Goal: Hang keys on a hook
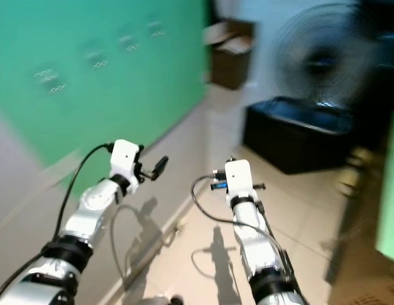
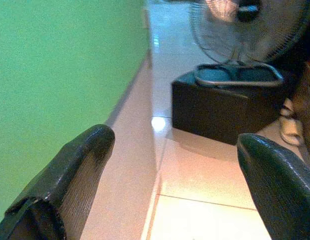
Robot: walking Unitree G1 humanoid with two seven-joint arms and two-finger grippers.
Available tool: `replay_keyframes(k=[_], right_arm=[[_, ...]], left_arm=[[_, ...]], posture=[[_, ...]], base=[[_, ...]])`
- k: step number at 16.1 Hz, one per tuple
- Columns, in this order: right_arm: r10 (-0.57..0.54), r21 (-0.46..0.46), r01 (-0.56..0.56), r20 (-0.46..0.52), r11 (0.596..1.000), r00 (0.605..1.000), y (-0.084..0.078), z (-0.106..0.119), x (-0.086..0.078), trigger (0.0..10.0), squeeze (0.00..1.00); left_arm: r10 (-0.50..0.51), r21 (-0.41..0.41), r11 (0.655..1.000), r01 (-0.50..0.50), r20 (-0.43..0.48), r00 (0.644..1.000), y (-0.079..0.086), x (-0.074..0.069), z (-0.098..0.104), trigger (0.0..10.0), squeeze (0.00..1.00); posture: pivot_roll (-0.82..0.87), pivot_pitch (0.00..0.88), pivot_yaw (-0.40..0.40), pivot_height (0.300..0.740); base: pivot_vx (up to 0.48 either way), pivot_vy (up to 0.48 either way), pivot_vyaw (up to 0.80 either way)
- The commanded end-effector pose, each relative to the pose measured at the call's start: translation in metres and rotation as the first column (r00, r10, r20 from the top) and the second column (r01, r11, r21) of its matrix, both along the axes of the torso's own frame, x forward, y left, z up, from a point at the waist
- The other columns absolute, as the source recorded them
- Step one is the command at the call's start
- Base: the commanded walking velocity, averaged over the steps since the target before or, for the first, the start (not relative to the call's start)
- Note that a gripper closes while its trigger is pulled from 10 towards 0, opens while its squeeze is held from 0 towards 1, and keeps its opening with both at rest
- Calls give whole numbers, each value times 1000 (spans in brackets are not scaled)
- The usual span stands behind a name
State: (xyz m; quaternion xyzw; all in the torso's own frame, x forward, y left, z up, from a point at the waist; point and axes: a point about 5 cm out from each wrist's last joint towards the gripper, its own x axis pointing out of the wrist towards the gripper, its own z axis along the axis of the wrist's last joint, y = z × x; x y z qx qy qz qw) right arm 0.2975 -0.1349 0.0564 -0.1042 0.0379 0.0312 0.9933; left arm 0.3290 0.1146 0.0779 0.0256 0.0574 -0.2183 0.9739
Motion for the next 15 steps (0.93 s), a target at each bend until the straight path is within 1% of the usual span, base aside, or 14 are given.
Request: replay_keyframes(k=[1,3,6,10,15], right_arm=[[15,2,-15,2,1000,1000,2,1,3,0,0],[31,-2,-31,-11,1000,999,3,1,7,0,0],[63,-12,-63,-16,998,998,8,1,10,0,0],[85,-22,-86,-20,996,996,13,0,12,0,0],[99,-31,-99,-27,995,995,16,-3,12,0,0]], left_arm=[[35,-12,999,-34,30,999,0,1,5,10000,0],[62,-8,998,-62,40,997,-3,-2,5,10000,0],[104,-11,995,-104,37,994,2,-2,4,10000,0],[144,2,990,-144,29,989,6,-3,4,10000,0],[163,19,986,-163,17,986,7,-3,2,10000,0]], posture=[[-105,0,51,740],[-79,0,26,740],[-58,0,7,740],[-43,0,-2,740],[-34,0,-9,740]], base=[[0,-480,775],[0,-480,769],[0,-480,756],[0,-480,736],[0,-469,711]])
